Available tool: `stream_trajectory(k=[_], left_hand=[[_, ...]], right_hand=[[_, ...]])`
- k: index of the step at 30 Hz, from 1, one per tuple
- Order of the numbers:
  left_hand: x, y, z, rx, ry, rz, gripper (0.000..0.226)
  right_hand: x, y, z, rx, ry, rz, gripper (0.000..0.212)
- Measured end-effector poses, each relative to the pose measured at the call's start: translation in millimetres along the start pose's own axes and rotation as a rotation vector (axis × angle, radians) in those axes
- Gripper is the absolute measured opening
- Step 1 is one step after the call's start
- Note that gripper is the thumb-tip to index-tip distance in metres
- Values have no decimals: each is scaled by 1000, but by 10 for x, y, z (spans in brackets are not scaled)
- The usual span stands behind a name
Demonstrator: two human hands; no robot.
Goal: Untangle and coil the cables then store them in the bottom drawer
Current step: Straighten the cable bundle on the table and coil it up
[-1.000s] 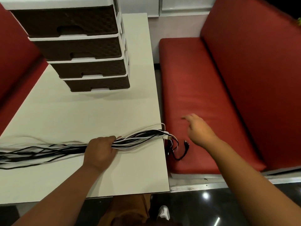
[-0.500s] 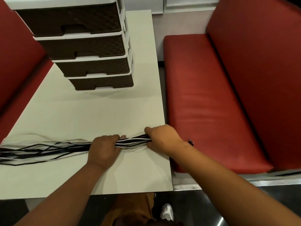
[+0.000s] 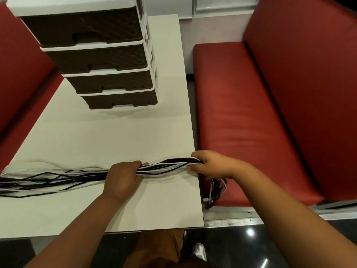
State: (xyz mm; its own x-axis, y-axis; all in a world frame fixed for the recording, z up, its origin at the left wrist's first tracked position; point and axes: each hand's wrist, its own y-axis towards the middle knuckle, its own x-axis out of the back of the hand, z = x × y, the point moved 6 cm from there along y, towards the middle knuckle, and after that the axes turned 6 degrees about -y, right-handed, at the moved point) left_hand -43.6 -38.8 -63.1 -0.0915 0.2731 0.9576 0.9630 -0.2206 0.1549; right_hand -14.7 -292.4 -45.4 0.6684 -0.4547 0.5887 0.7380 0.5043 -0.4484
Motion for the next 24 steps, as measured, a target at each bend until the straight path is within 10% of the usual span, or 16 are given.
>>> stream_trajectory(k=[5,11,18,24], left_hand=[[112,-68,-12,-82,38,20,35],[280,-71,-342,-20,3,174,117],[-46,431,-1153,16,-70,153,21],[-348,364,-1144,-117,63,163,13]], right_hand=[[18,7,49,41,-13,13,24],[-39,73,118,89,-46,23,21],[9,69,140,109,-24,13,13],[-121,-99,-339,12,353,229,34]])
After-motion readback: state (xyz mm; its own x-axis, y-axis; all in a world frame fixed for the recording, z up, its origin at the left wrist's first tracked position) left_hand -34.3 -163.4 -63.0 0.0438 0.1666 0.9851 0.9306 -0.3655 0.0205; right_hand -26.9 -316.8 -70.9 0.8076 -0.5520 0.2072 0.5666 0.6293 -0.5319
